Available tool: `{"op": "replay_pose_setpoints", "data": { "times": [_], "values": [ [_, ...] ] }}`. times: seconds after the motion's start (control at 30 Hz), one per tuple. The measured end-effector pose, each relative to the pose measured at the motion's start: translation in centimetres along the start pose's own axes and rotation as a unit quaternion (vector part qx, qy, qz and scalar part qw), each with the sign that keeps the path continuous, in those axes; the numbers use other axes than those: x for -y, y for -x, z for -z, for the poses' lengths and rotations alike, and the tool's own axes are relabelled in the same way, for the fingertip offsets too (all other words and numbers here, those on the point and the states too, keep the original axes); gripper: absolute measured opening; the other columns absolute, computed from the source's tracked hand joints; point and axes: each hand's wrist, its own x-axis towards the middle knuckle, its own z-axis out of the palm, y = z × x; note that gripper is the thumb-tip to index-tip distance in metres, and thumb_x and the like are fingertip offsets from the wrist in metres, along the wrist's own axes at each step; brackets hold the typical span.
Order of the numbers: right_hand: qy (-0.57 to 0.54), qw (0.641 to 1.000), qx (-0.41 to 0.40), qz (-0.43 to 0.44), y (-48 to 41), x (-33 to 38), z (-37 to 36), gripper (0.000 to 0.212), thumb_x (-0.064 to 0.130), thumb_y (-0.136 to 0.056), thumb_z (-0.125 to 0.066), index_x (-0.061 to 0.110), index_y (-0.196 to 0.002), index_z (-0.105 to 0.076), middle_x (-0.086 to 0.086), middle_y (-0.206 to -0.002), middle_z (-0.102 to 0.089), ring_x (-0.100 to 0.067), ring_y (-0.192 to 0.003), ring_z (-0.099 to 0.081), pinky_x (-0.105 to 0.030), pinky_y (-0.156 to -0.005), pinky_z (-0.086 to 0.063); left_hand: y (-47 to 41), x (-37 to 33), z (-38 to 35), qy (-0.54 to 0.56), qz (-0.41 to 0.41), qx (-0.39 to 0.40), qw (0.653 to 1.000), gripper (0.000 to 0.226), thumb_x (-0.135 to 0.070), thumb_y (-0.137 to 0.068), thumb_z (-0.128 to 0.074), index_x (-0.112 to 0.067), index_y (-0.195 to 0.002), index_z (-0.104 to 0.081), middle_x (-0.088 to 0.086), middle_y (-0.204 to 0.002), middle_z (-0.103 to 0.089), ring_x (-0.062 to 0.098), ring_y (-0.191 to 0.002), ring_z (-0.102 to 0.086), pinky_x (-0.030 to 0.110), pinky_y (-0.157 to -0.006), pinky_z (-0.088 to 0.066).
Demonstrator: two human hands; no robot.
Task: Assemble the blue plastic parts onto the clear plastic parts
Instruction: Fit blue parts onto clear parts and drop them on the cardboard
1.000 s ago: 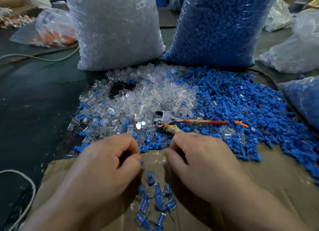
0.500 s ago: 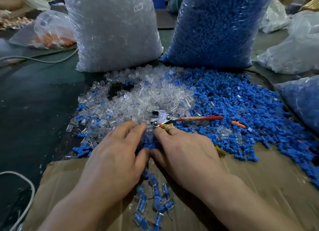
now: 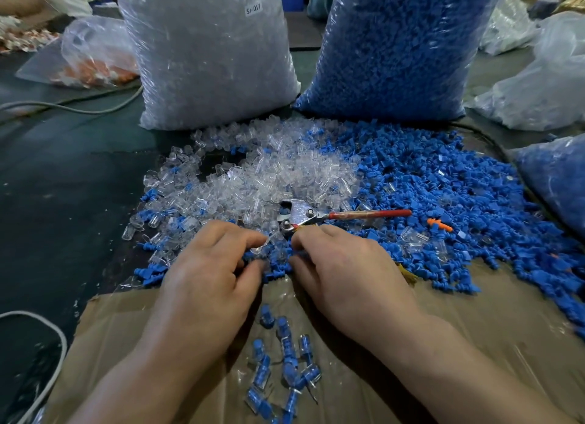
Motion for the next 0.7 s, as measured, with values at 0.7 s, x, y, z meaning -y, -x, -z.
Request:
{"op": "replay_pose_setpoints", "data": {
  "times": [0.7],
  "values": [
    [0.054, 0.996, 0.057, 0.043, 0.9, 1.4, 0.3, 0.023, 0.047, -0.097, -0.043, 0.031, -0.113, -0.050, 0.007, -0.098, -0.050, -0.019, -0.080, -0.051, -0.035, -0.061, -0.040, 0.8, -0.5, 1.8, 0.059, 0.122, 0.016, 0.991, 0.010, -0.054, -0.084, -0.048, -0.048, -0.091, -0.053, -0.033, -0.086, -0.064, -0.009, -0.081, -0.058, 0.029, -0.056, -0.045]
  ]
}}
